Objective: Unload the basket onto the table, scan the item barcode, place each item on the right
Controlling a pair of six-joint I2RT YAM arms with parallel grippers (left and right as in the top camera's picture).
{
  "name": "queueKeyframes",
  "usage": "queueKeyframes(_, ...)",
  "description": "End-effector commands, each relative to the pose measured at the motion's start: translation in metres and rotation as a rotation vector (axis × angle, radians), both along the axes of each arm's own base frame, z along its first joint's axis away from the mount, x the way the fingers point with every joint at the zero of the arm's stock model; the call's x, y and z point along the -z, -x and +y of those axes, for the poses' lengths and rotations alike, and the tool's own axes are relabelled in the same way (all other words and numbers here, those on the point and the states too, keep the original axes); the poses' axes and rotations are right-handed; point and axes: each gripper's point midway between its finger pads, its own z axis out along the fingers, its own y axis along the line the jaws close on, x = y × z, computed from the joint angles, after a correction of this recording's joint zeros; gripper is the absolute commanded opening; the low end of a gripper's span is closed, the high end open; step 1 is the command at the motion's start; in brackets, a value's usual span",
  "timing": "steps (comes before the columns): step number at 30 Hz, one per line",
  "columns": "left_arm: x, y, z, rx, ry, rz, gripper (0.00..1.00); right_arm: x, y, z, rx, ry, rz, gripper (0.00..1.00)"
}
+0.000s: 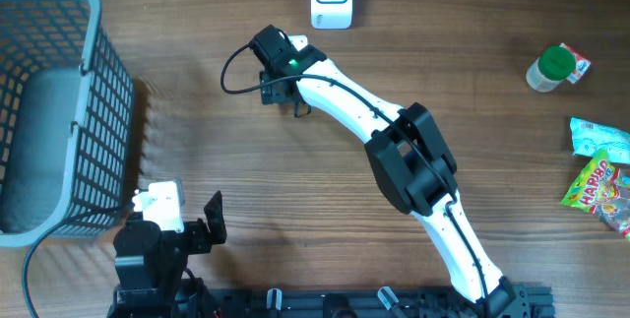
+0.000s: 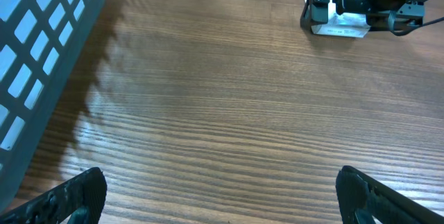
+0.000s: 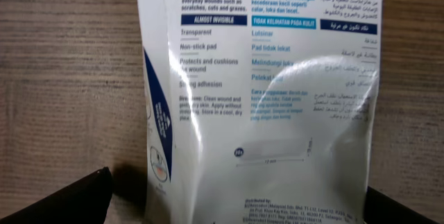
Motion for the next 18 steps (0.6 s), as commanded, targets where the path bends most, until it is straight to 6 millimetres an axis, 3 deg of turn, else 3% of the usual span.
queueKeyframes(1, 0.001, 0.000, -0.001, 0.007, 0.003, -0.003, 1.00, 0.063, 0.015, -0.017, 0.041, 0.057, 0.118, 1.00)
queueKeyframes(4, 0.001, 0.000, -0.001, 0.007, 0.003, -0.003, 1.00, 0.064, 0.017, -0.019, 0.045, 0.063, 0.126, 0.97)
queueKeyframes(7, 0.001, 0.000, -0.001, 0.007, 0.003, -0.003, 1.00, 0.065, 0.019, -0.022, 0.047, 0.073, 0.139, 0.78)
queueKeyframes(9, 0.001, 0.000, -0.001, 0.007, 0.003, -0.003, 1.00, 0.064, 0.023, -0.023, 0.045, 0.066, 0.161, 0.60)
queueKeyframes(12, 0.001, 0.000, -0.001, 0.007, 0.003, -0.003, 1.00, 0.058, 0.025, -0.022, 0.044, 0.054, 0.190, 0.50)
queueKeyframes(15, 0.001, 0.000, -0.001, 0.007, 0.003, -0.003, 1.00, 0.039, 0.021, -0.025, 0.032, 0.059, 0.193, 0.49)
queueKeyframes(18, 0.001, 0.000, -0.001, 0.007, 0.003, -0.003, 1.00, -0.003, 0.013, -0.022, -0.009, 0.011, 0.187, 0.49)
